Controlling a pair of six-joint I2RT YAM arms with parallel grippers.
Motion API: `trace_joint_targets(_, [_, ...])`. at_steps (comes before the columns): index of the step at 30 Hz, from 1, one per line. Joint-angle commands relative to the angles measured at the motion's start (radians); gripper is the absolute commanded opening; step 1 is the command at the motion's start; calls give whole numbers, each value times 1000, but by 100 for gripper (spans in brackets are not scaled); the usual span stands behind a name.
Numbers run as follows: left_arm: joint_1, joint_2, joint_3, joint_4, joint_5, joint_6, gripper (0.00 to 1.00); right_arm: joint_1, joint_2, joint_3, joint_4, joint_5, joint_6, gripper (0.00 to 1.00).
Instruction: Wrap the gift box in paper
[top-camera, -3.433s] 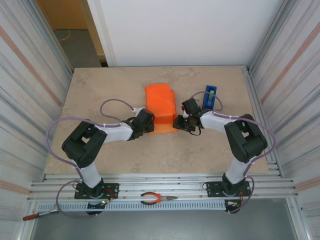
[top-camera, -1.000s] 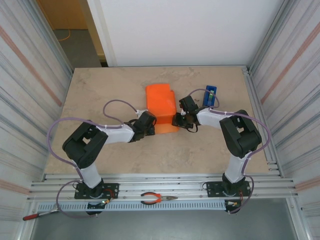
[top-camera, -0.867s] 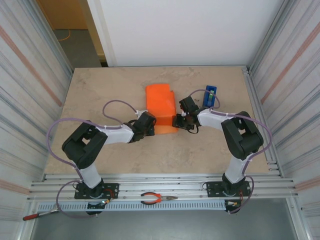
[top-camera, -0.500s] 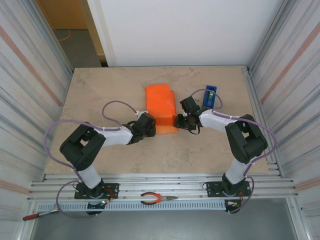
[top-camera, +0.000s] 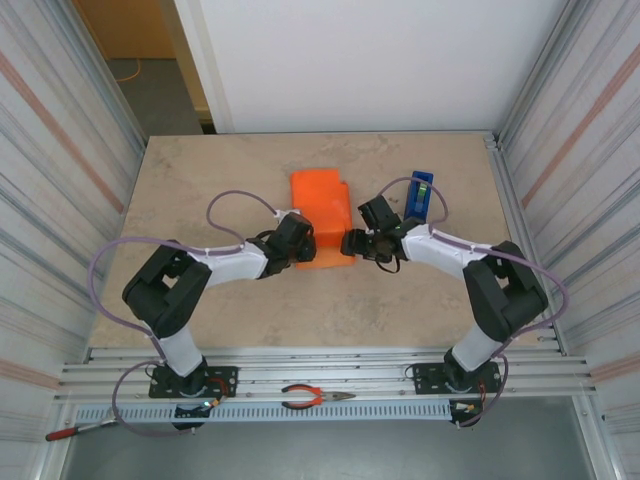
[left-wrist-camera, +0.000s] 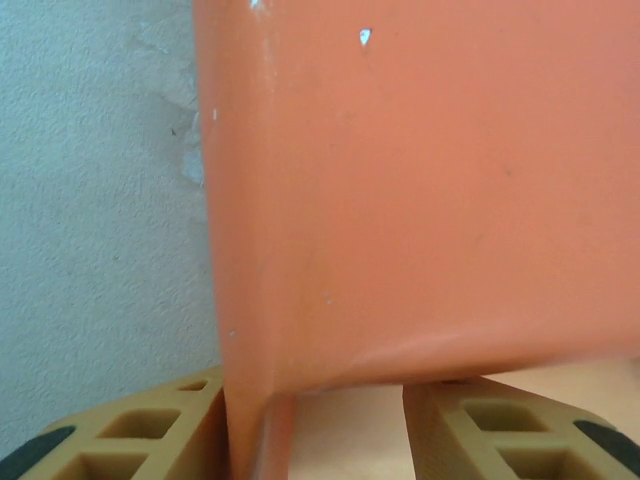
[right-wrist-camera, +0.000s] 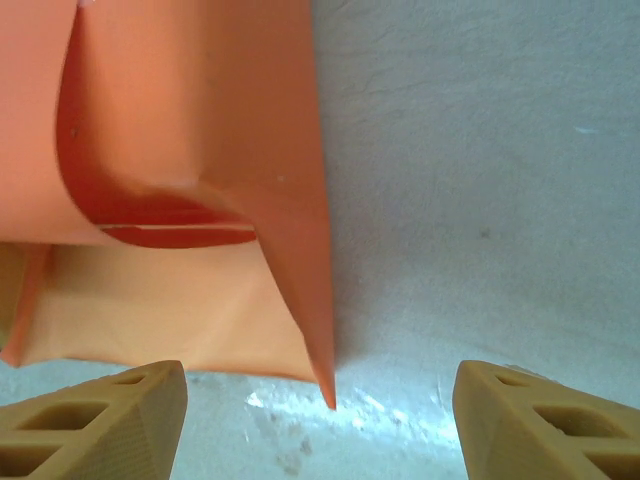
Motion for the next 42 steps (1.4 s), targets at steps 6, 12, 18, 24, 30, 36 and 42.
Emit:
trace_joint_targets(6, [17, 14, 24, -20, 69, 23, 47, -39, 161, 131, 14, 25, 12, 65])
trace_joint_targets(12, [67, -34, 25, -69, 182, 33, 48, -54, 204, 147, 14, 17, 42, 61])
trace_joint_targets(18, [135, -118, 73, -185, 223, 112, 53, -62, 198, 144, 10, -20, 48, 61])
trace_joint_targets(24, [176, -116, 163, -203, 245, 282, 59, -71, 125, 119, -5, -25, -4, 63])
trace_joint_targets(30, [179, -64, 329, -363, 314, 491, 62, -103, 129, 121, 0, -80, -50, 63])
trace_joint_targets(36, [149, -14, 407, -468, 224, 709, 64, -153, 171, 102, 62, -158, -61, 62])
trace_joint_targets(42, [73, 28, 394, -463, 136, 884, 64, -164, 61, 9, 89, -170, -44, 62])
